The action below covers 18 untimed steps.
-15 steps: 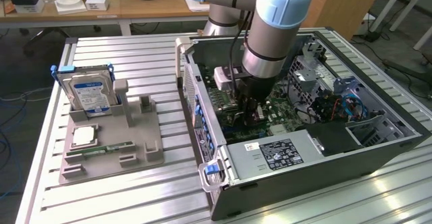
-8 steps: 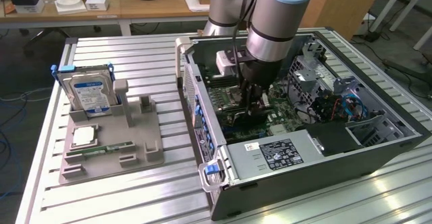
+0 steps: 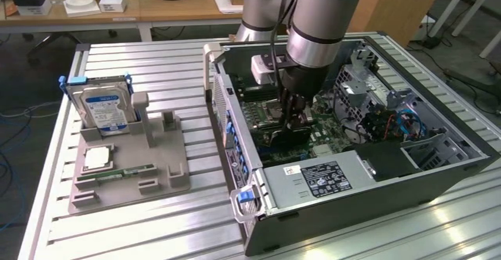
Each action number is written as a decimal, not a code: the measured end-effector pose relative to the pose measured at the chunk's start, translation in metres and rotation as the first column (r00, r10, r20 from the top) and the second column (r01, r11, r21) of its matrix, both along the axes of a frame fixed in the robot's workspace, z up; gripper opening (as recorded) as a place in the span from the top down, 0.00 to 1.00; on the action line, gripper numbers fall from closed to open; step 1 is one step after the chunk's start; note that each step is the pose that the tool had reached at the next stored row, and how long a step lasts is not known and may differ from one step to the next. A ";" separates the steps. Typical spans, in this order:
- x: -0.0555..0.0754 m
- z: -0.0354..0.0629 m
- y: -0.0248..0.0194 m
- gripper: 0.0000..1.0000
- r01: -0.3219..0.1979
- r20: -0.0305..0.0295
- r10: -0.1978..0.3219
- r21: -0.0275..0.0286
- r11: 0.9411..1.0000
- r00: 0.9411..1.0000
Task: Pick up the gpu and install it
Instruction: 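Insert the gpu into the slot, then press down on the gpu until it lock into place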
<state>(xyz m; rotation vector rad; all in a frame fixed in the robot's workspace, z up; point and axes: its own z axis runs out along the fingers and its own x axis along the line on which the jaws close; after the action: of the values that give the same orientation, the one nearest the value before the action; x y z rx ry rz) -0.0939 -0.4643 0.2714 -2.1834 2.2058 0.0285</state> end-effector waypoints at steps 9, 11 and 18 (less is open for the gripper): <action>0.000 0.0000 0.0000 0.90 0.000 0.000 0.000 0.000 1.000 1.000; 0.000 0.0000 0.0000 0.90 0.000 0.000 0.000 0.000 1.000 1.000; 0.000 0.0000 0.0000 0.90 0.000 0.000 0.000 0.000 1.000 1.000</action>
<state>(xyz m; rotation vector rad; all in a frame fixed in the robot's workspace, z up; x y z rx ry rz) -0.0939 -0.4643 0.2714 -2.1834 2.2058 0.0286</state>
